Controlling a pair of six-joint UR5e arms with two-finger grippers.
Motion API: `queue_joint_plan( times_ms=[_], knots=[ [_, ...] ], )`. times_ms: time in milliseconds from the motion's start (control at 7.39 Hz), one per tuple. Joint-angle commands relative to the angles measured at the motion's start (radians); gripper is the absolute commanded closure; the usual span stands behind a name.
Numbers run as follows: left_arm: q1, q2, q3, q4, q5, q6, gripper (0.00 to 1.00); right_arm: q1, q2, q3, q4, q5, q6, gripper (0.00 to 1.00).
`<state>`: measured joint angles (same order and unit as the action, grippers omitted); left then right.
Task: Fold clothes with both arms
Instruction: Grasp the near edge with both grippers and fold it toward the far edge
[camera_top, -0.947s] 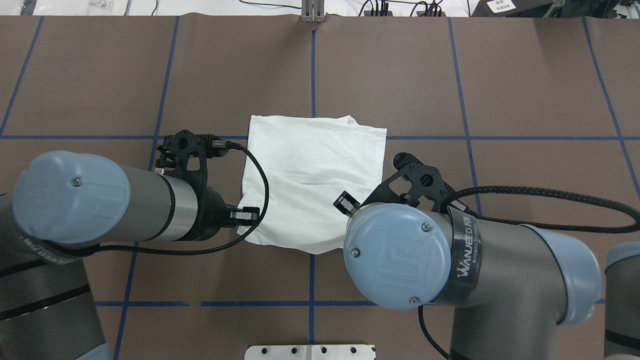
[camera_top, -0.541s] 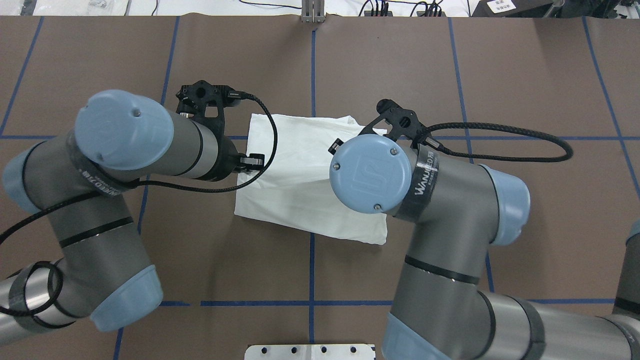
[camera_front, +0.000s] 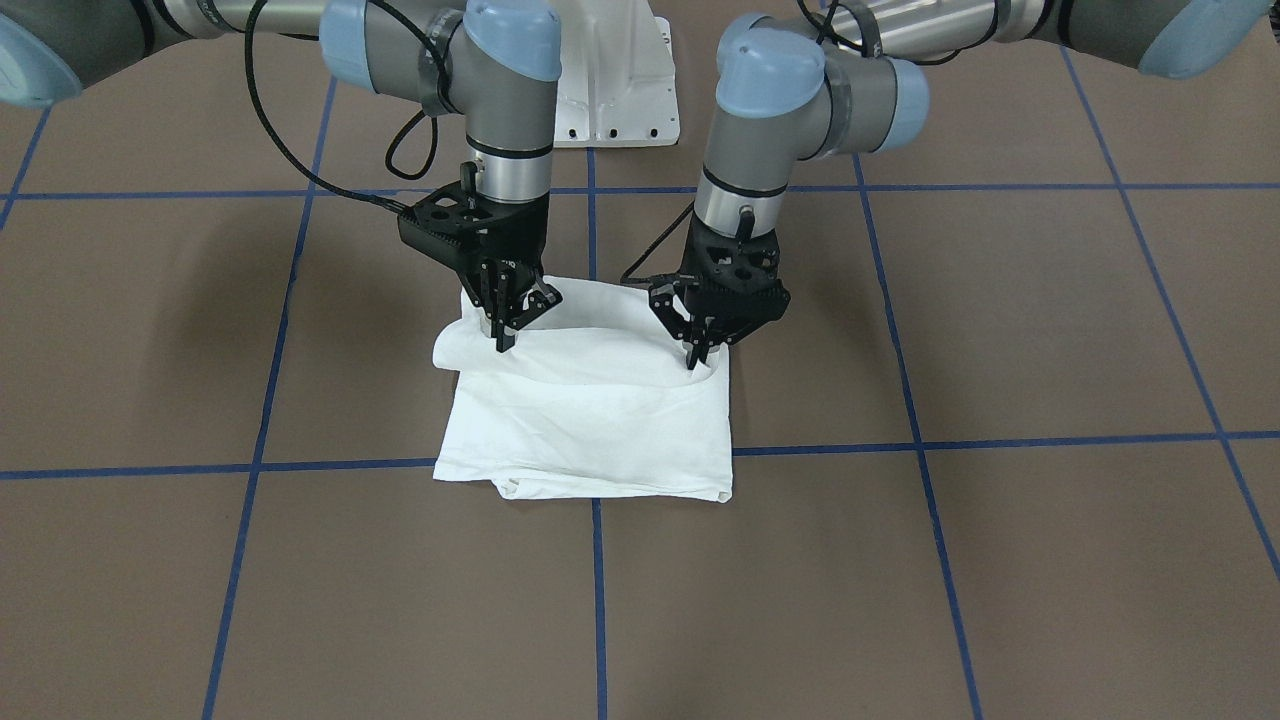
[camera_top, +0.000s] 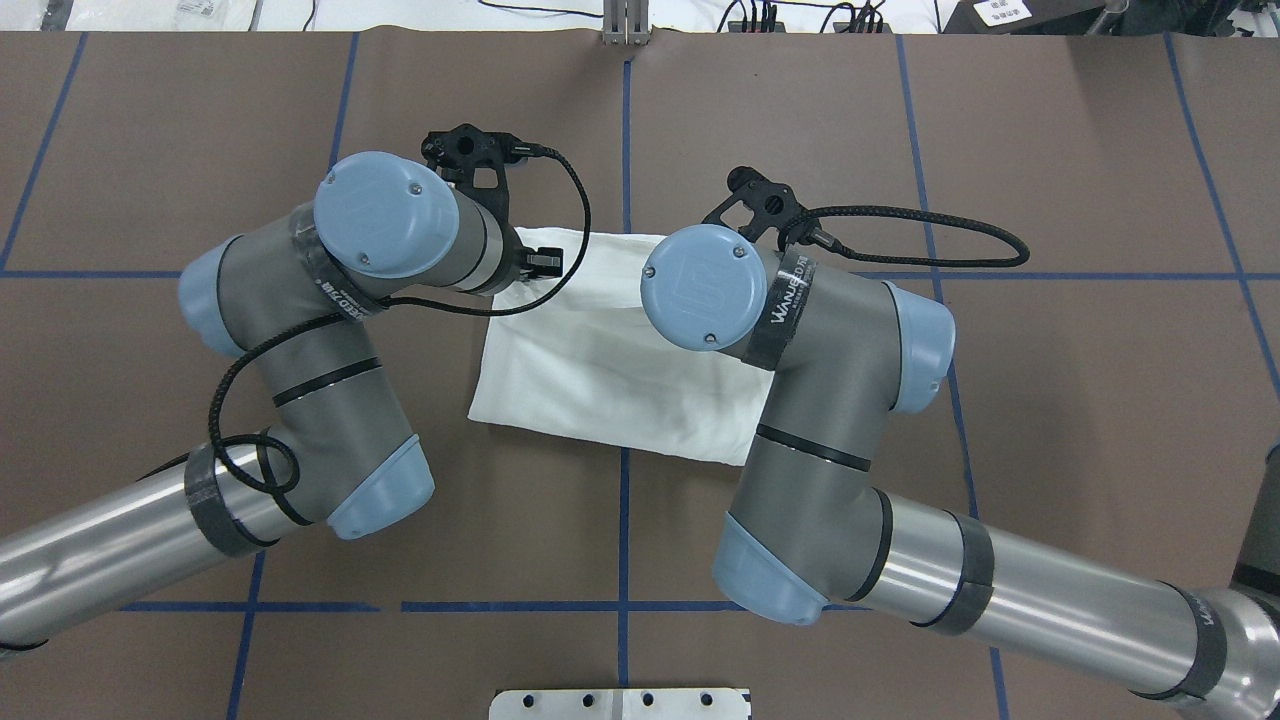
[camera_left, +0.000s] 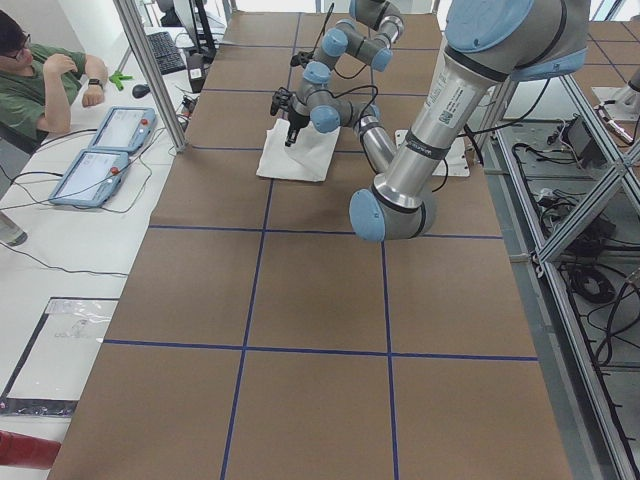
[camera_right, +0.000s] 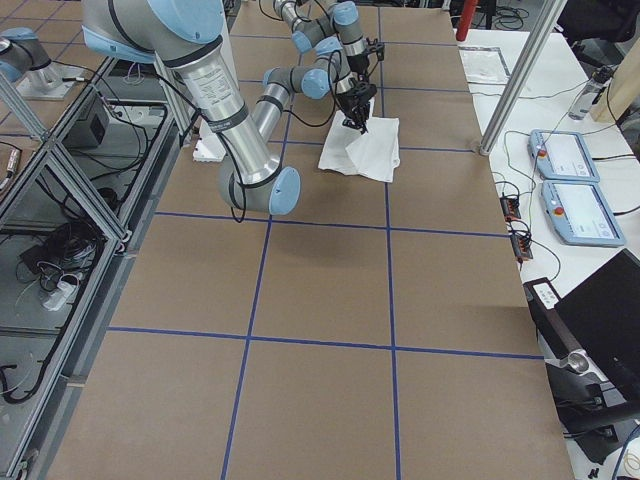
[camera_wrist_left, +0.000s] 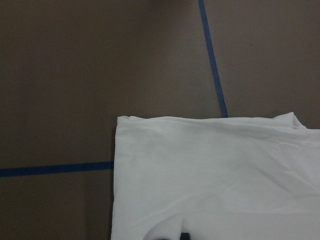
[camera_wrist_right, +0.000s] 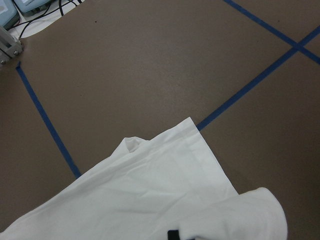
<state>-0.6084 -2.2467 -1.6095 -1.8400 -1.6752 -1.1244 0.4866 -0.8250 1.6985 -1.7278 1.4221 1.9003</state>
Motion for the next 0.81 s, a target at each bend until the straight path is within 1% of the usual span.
queue_joint_plan(
  times_ms=[0,135,271,406,541,676],
  knots=[
    [-0.022,-0.057,0.164,-0.105,0.006,0.014,1.00,0.001,0.041,-0.074,0.007,0.000,-0.006,1.00],
    [-0.036,-0.070,0.186,-0.107,0.006,0.055,1.00,0.009,0.041,-0.080,0.007,0.000,-0.009,1.00],
    [-0.051,-0.076,0.210,-0.108,0.006,0.089,1.00,0.015,0.041,-0.112,0.037,0.000,-0.010,1.00],
    [-0.056,-0.077,0.215,-0.116,0.006,0.103,0.56,0.029,0.041,-0.176,0.124,-0.002,-0.044,0.57],
    [-0.059,-0.077,0.214,-0.152,0.002,0.124,0.01,0.042,0.044,-0.207,0.169,0.001,-0.110,0.01],
    [-0.100,-0.076,0.206,-0.160,-0.026,0.179,0.00,0.071,0.059,-0.207,0.162,0.044,-0.116,0.00]
  ],
)
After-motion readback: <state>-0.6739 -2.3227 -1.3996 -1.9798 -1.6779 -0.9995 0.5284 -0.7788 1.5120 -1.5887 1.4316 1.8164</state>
